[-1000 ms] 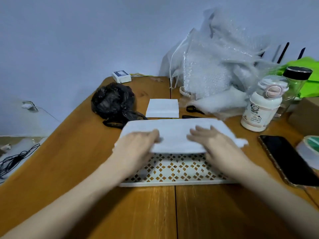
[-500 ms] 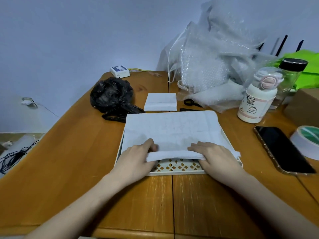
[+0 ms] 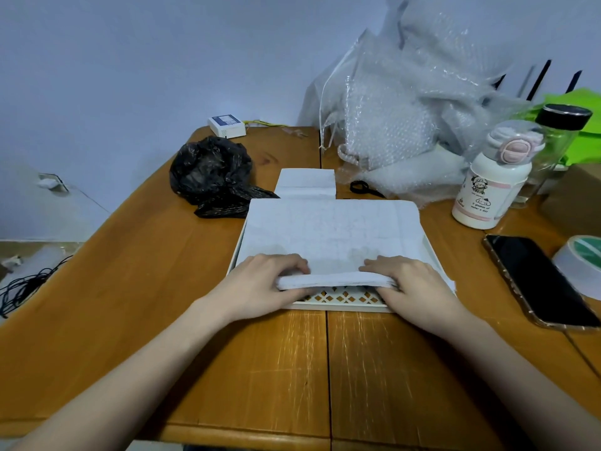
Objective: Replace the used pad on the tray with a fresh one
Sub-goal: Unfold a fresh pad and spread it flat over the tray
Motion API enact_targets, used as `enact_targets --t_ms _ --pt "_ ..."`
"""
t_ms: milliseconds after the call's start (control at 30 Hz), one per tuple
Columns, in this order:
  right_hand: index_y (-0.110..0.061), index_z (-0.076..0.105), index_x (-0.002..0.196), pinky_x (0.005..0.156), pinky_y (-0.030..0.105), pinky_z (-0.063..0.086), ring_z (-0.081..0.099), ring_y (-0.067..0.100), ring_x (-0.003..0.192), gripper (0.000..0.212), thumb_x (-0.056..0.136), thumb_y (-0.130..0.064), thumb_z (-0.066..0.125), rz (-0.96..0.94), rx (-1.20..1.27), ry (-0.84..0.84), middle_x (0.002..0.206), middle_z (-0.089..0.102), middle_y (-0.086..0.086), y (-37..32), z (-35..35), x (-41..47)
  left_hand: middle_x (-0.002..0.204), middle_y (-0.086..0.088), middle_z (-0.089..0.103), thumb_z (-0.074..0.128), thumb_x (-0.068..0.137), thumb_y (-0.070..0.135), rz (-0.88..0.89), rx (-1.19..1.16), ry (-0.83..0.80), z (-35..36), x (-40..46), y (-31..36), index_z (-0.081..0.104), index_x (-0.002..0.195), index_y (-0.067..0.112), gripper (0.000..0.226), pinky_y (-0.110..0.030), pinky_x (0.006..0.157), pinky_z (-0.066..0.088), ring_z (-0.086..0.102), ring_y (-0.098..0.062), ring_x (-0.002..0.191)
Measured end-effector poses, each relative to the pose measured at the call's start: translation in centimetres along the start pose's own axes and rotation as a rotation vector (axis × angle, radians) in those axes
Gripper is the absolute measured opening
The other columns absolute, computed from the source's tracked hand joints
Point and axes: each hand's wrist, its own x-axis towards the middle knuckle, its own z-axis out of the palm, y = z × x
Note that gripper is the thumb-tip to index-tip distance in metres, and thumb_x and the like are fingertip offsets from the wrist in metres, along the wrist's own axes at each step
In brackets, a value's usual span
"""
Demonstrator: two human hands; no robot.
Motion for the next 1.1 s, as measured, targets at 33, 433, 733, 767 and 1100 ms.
enact_targets --t_ms 33,433,733,767,1100 --pt "-0.027 0.068 0.107 0.09 0.041 0.047 0.058 0.02 0.109 0.027 0.089 -0.02 0.049 -0.003 0.012 -0.012 0.111 0.07 0.0 0.1 -0.2 -0.1 0.115 0.015 0.067 0.051 0.08 0.059 0.029 0.019 -0.014 -0.2 -0.1 -0.1 0.06 0.109 0.037 0.038 -0.034 0.087 0.052 0.061 -0.005 0.104" --pt "-0.038 0.045 0.135 0.111 0.026 0.024 0.026 0.003 0.139 0.04 0.097 -0.04 0.033 -0.082 -0.093 -0.173 0.147 0.038 -0.016 1.7 -0.6 -0.9 0.083 0.013 0.069 0.032 0.085 0.066 0.164 0.234 0.023 -1.1 -0.9 -1.2 0.069 0.093 0.028 0.054 -0.018 0.054 0.044 0.062 -0.004 0.074" --pt "-0.046 0.028 0.141 0.115 0.034 0.024 0.014 0.007 0.144 0.047 0.096 -0.052 0.018 -0.167 -0.201 -0.225 0.154 0.024 -0.017 2.1 -0.1 -1.0 0.089 0.016 0.074 0.034 0.088 0.05 0.309 0.336 0.222 -1.0 -1.6 -1.4 0.073 0.089 0.028 0.045 -0.021 0.046 0.05 0.07 -0.006 0.084" --pt "-0.046 0.029 0.141 0.114 0.035 0.025 0.014 0.006 0.144 0.048 0.095 -0.053 0.017 -0.166 -0.209 -0.228 0.154 0.024 -0.017 2.0 -0.1 -1.0 0.081 0.017 0.072 0.033 0.088 0.054 0.29 0.333 0.189 -0.8 -1.6 -1.6 0.072 0.086 0.027 0.047 -0.018 0.043 0.044 0.069 -0.005 0.073" --pt "-0.025 0.06 0.124 0.107 0.024 0.036 0.046 -0.01 0.118 0.044 0.092 -0.048 0.038 -0.035 0.276 -0.101 0.13 0.054 -0.019 1.6 -2.2 0.3 0.088 0.016 0.073 0.0 0.081 0.077 -0.002 0.103 0.1 -2.3 -0.9 -0.8 0.072 0.089 0.034 0.084 -0.026 0.075 0.052 0.066 0.001 0.074"
